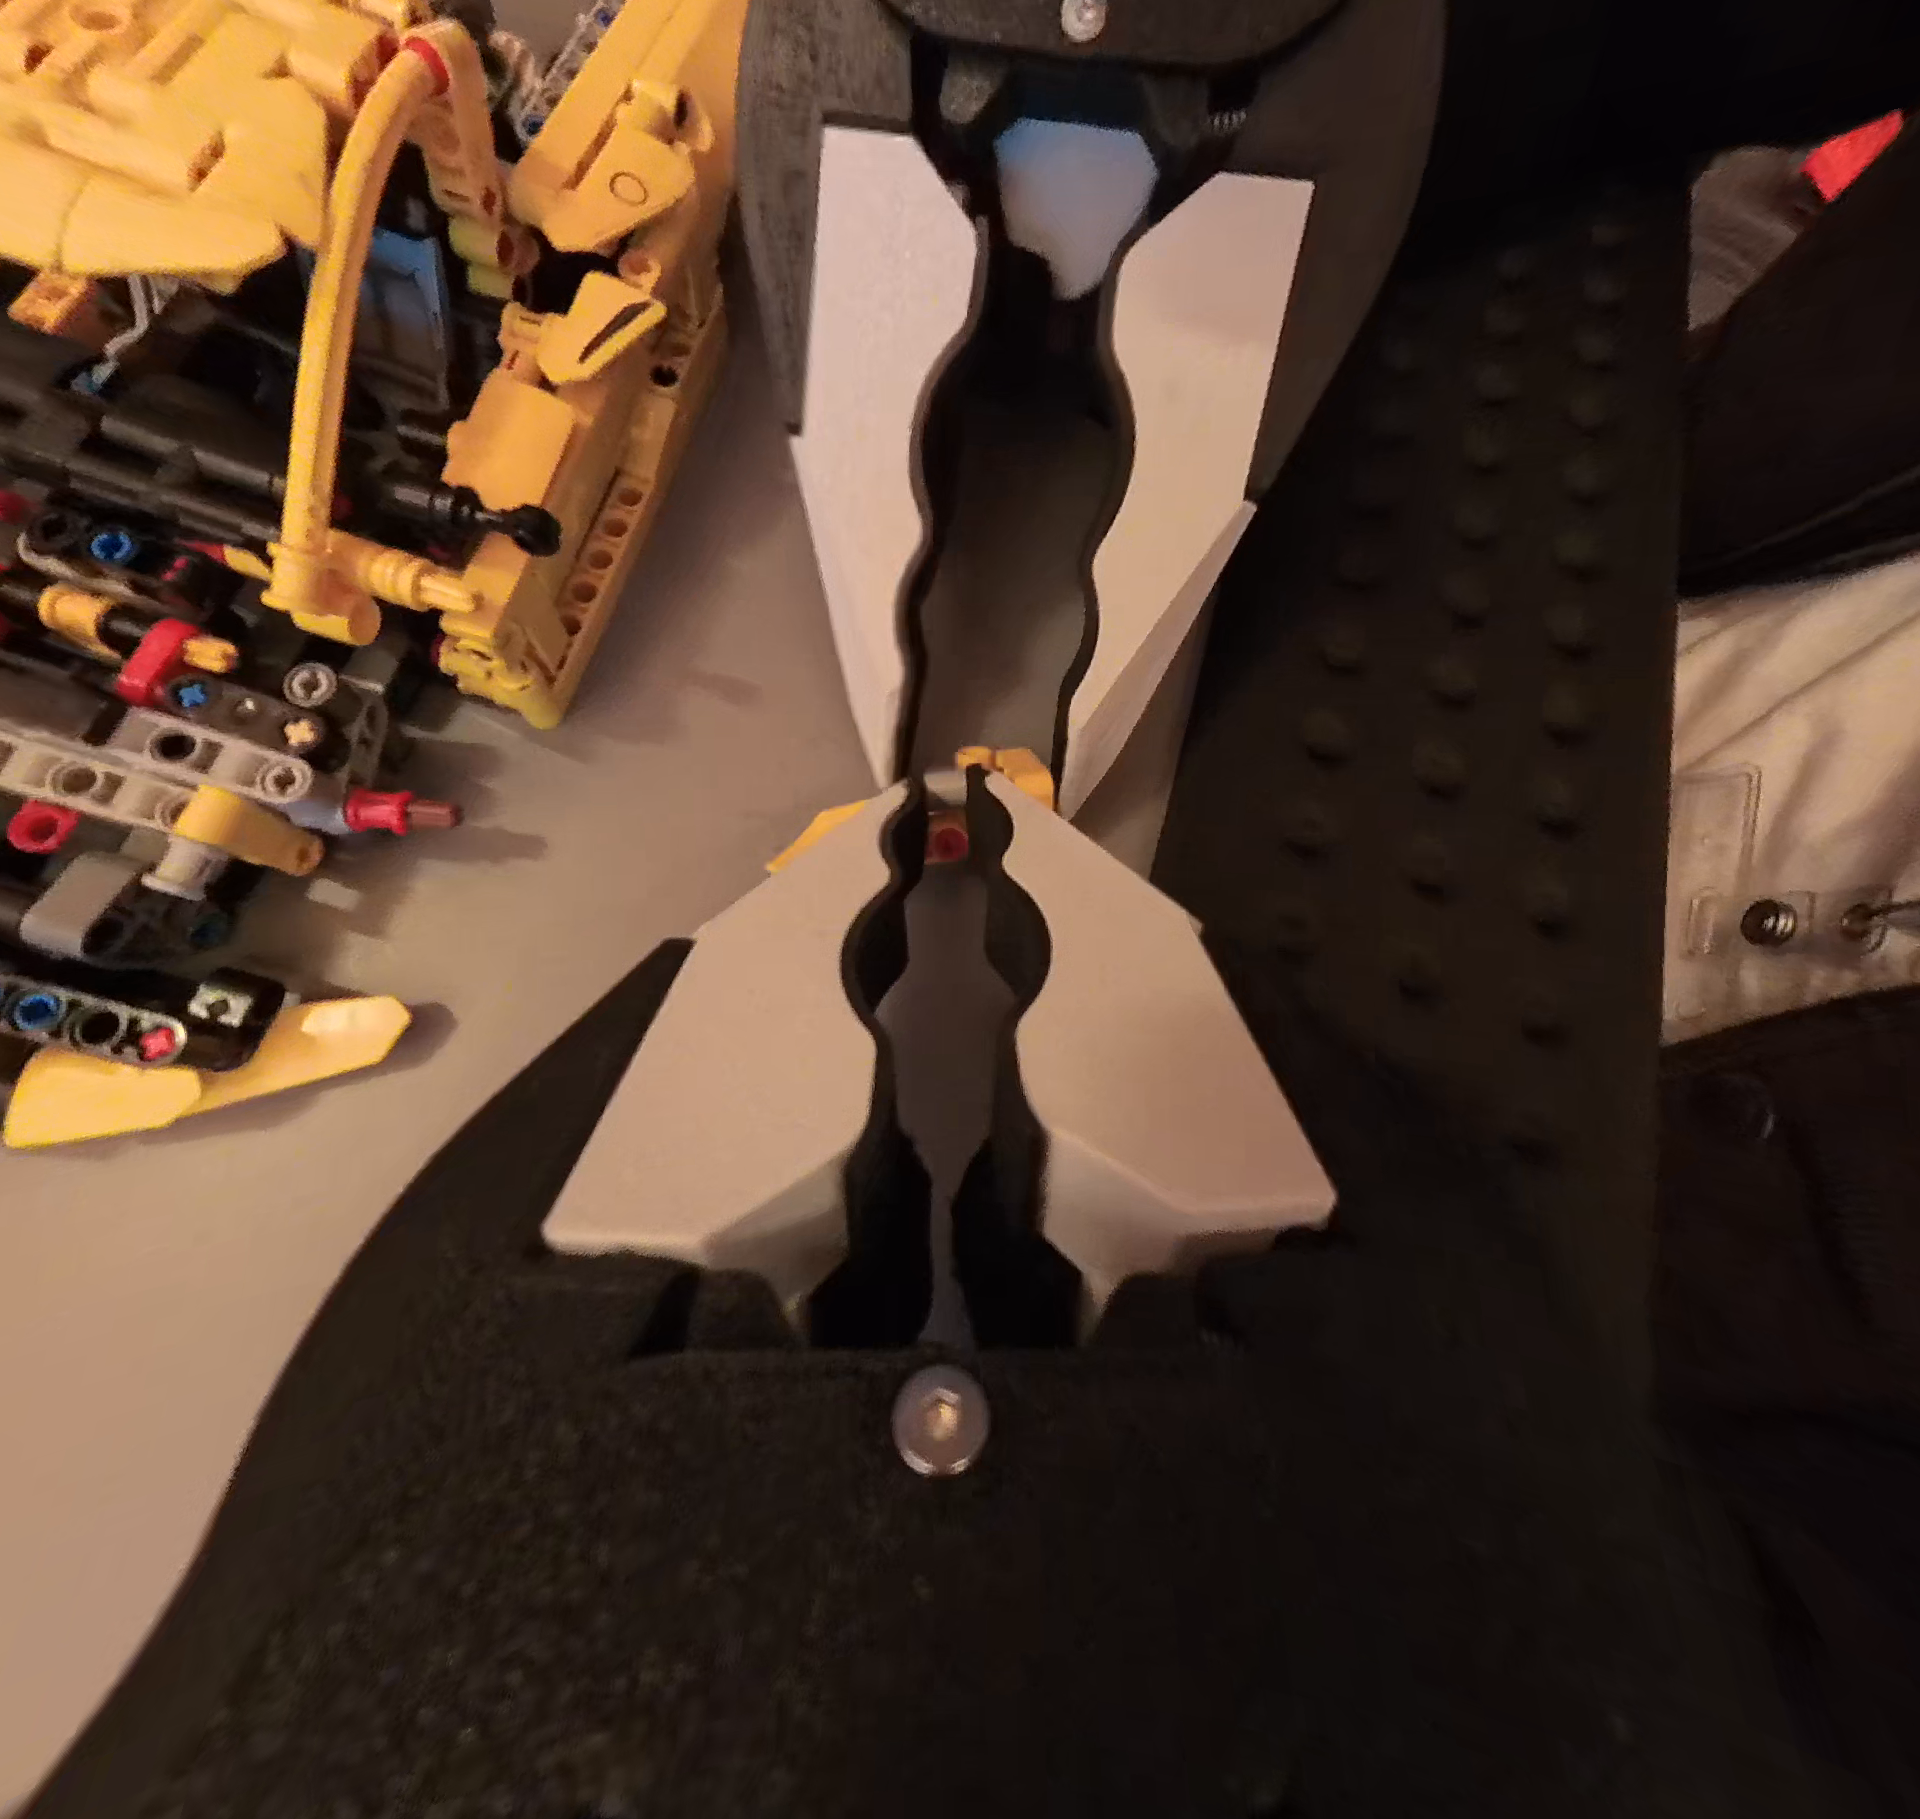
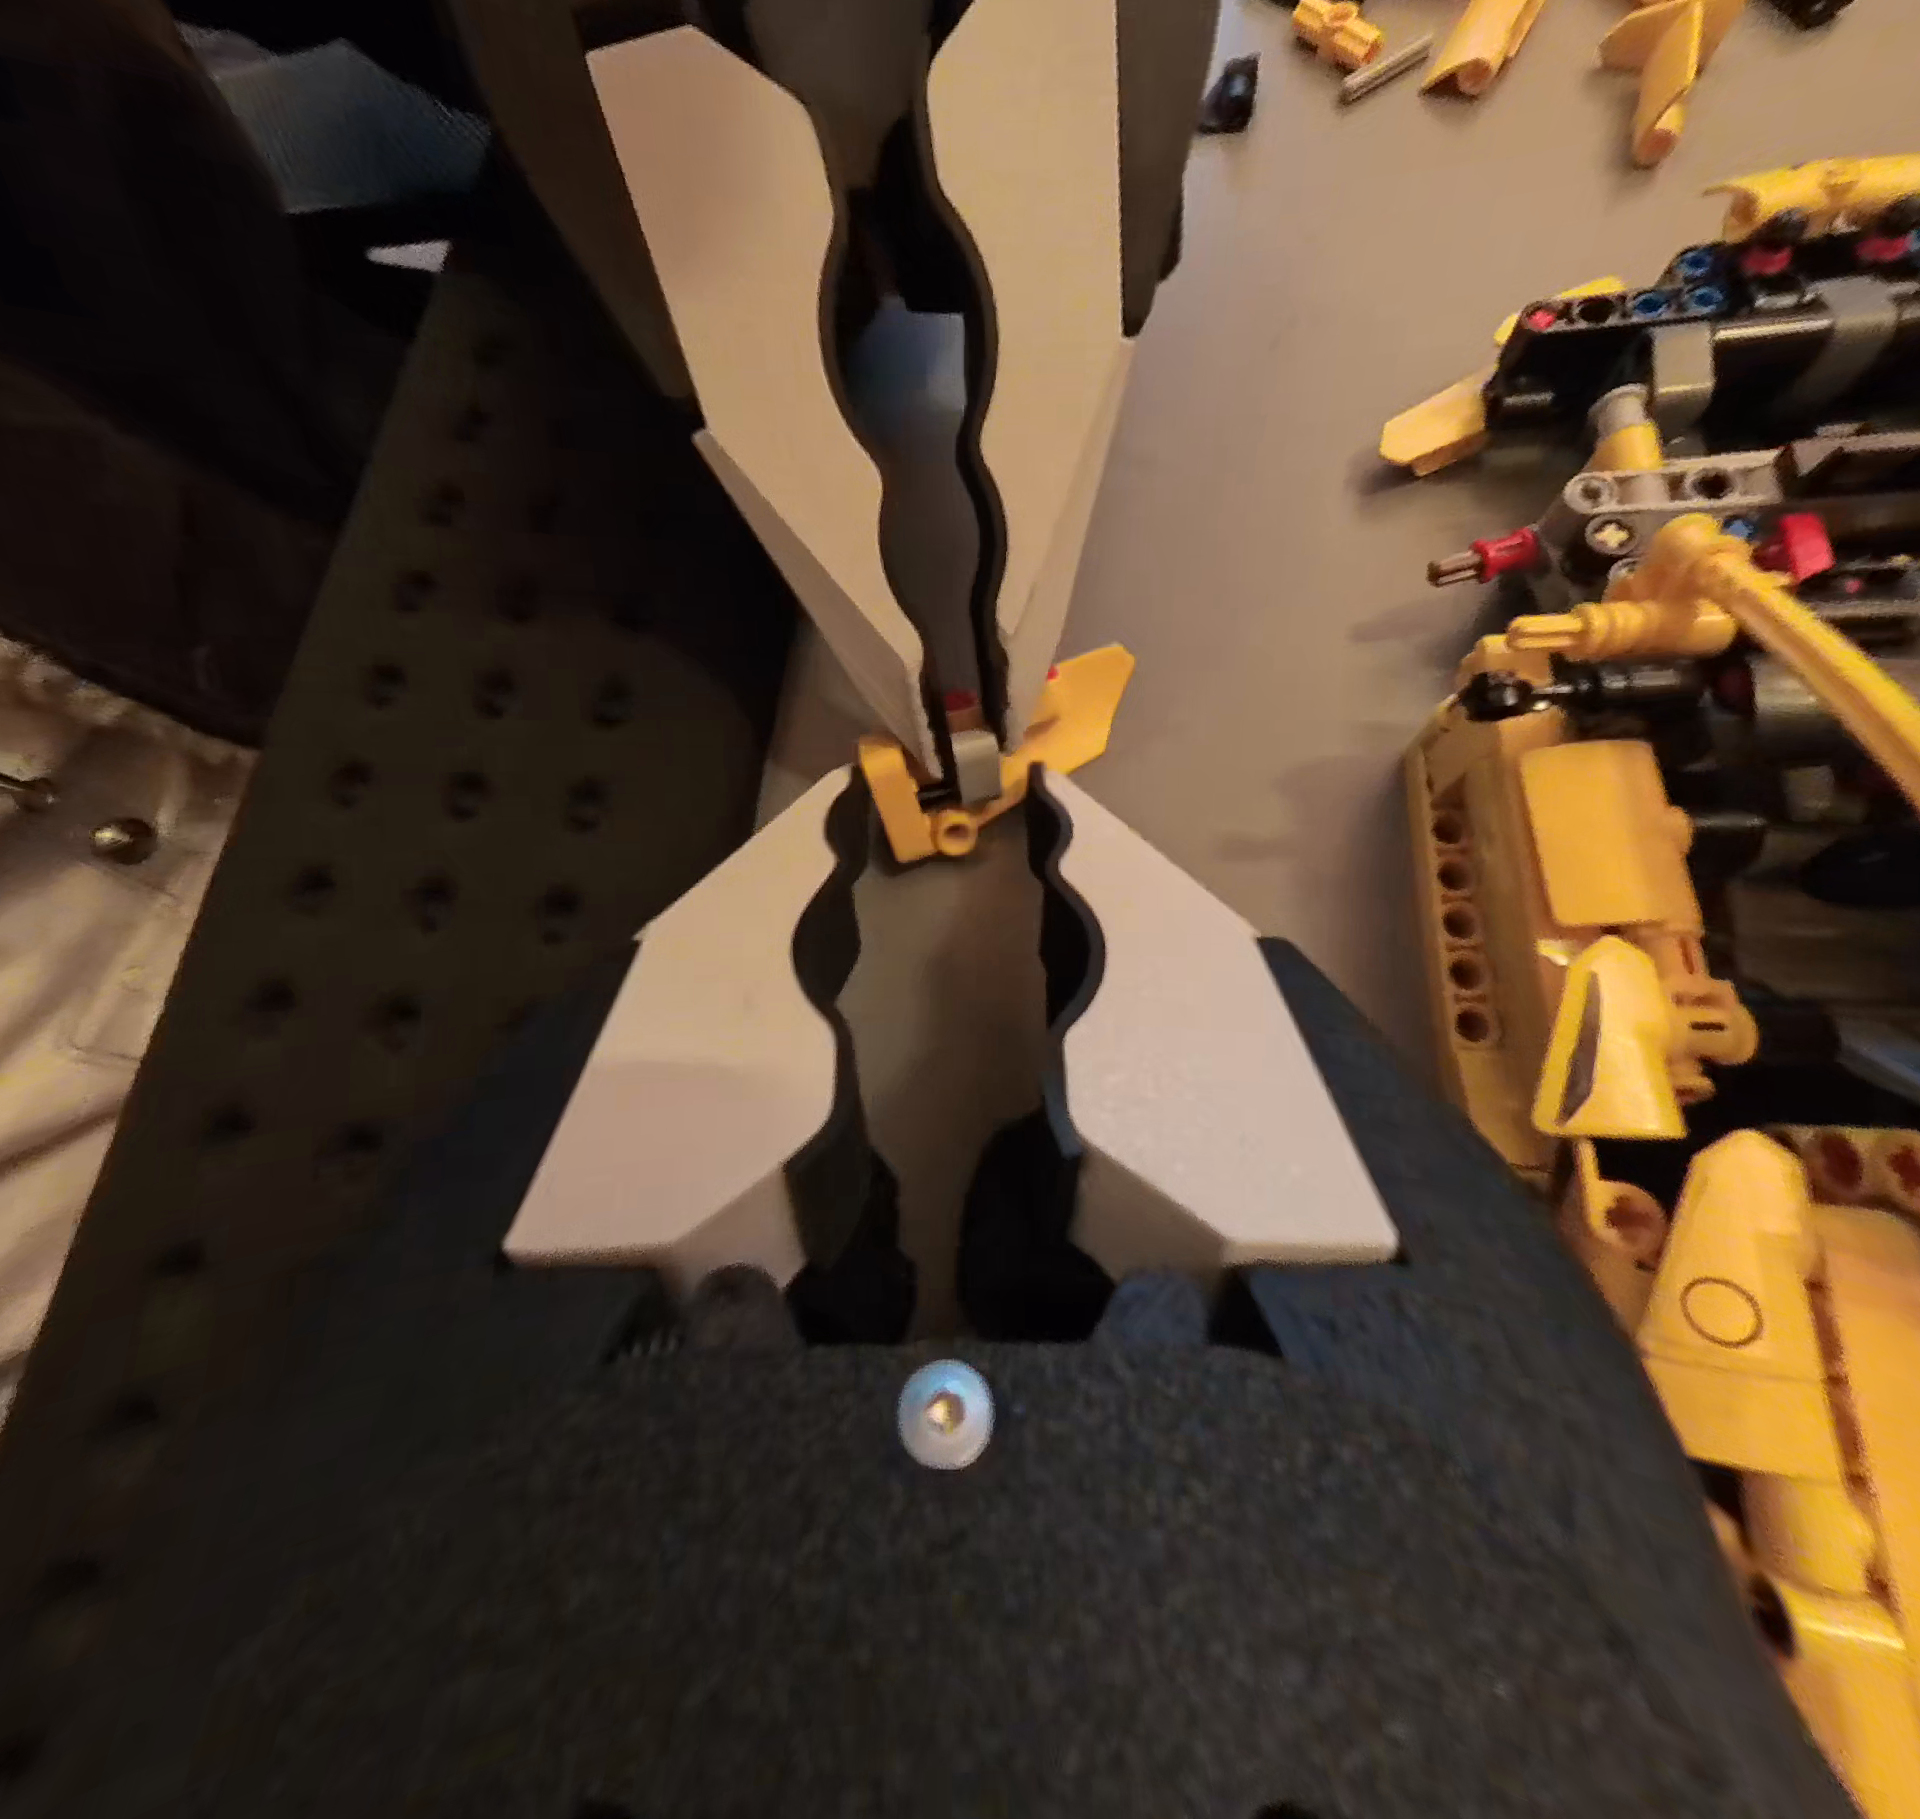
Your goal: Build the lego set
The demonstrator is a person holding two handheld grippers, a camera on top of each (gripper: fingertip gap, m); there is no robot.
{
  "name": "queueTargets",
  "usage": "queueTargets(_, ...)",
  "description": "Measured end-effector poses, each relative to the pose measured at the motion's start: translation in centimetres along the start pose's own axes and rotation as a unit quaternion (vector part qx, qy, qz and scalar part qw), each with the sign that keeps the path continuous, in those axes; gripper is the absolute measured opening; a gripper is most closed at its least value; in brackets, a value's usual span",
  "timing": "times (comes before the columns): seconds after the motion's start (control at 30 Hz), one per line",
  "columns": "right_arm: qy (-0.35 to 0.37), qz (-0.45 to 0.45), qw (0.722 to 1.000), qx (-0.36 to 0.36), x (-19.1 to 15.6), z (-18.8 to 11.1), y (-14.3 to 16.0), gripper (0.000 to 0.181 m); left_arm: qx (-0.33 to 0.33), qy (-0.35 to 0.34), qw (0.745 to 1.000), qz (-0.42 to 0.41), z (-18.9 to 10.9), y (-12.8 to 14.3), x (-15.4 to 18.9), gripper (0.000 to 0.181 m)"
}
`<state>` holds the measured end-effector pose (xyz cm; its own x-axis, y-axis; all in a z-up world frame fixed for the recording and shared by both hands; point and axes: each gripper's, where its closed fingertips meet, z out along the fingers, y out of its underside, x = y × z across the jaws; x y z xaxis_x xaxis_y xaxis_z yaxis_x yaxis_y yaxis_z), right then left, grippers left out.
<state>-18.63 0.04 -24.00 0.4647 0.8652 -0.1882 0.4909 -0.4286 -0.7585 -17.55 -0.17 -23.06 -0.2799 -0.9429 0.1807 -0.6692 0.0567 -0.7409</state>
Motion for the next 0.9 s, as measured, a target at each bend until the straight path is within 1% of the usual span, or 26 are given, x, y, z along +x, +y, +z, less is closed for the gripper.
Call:
queueTargets(0.1, 0.005, -0.049, 0.999, -0.01, -0.5, 0.3, 0.2, 0.03, 0.012, 0.026, 0.998, 0.049, 0.2, 0.1, 0.6, 0.007)
queueTargets(0.2, 0.007, -0.076, 0.997, -0.012, -0.9, 0.5, 0.2, 0.03, -0.005, 0.045, 0.996, 0.073, 0.1, 0.4, 1.0, 0.007)
queueTargets(0.3, 0.026, -0.09, 0.996, -0.009, -0.6, 0.5, 0.0, 0.029, -0.026, 0.032, 0.993, 0.109, 0.0, 0.4, 0.8, 0.007)
queueTargets(0.4, 0.029, -0.092, 0.995, -0.011, -0.5, 0.5, 0.1, 0.028, -0.025, 0.023, 0.994, 0.103, 0.0, 0.3, 0.6, 0.008)
queueTargets(0.5, 0.021, -0.082, 0.996, -0.012, -0.5, 0.5, 0.1, 0.026, -0.018, 0.027, 0.996, 0.082, 0.0, 0.4, 0.6, 0.008)
queueTargets(0.6, 0.029, -0.086, 0.996, -0.012, -0.5, 0.5, 0.1, 0.023, -0.012, 0.046, 0.998, 0.044, -0.3, 0.4, 0.5, 0.009)
queueTargets(0.73, 0.051, -0.095, 0.994, -0.013, 0.0, 0.4, 0.1, 0.023, 0.008, 0.067, 0.998, -0.011, -1.3, -0.1, 0.3, 0.017)
queueTargets(0.8, 0.085, -0.104, 0.991, -0.016, 0.8, 0.1, 0.0, 0.023, 0.011, 0.065, 0.996, -0.054, -1.6, -0.1, 0.1, 0.017)
queueTargets(0.87, 0.127, -0.118, 0.985, -0.026, 1.4, -0.2, -0.2, 0.023, 0.027, 0.054, 0.99, -0.125, -1.5, -0.5, -0.4, 0.018)
queueTargets(0.9, 0.15, -0.126, 0.98, -0.027, 1.8, -0.3, -0.4, 0.023, 0.041, 0.06, 0.984, -0.16, -1.4, -0.9, -0.4, 0.019)
